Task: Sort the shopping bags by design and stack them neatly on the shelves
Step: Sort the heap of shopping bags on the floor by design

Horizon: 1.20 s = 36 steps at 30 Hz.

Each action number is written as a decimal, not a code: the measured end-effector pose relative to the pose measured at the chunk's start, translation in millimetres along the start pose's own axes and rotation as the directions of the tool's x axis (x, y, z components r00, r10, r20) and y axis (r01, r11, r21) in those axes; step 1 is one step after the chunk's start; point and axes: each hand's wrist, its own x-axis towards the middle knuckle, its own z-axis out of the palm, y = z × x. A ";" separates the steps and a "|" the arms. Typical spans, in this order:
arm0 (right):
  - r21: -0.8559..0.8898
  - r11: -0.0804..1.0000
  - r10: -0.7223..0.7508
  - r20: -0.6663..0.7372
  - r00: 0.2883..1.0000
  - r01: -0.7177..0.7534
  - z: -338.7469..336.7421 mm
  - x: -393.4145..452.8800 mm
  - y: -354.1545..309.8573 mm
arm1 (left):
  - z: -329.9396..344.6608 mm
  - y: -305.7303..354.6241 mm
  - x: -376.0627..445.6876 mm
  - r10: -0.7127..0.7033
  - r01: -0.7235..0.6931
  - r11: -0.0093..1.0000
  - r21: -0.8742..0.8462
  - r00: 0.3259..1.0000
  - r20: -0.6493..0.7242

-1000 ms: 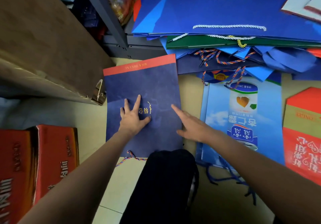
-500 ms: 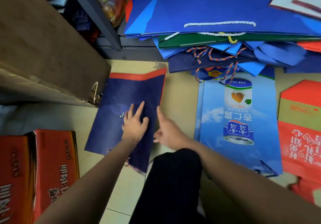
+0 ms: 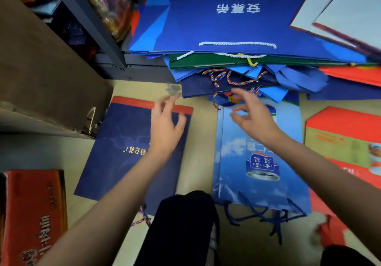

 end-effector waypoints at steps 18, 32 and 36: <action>0.081 0.985 0.171 -0.346 0.922 -0.152 -134.0 23.4 56.2 | 61.2 128.1 129.8 0.319 -0.549 0.473 0.689 0.836 0.447; -0.546 0.659 0.265 -0.476 0.839 -0.517 -235.0 14.0 99.6 | 62.7 141.5 102.4 0.332 -0.538 0.554 0.635 0.843 0.424; -0.810 0.449 0.139 -0.354 0.925 -0.378 -258.5 15.0 124.6 | 90.8 183.6 104.4 0.394 -0.591 0.633 0.500 0.802 0.450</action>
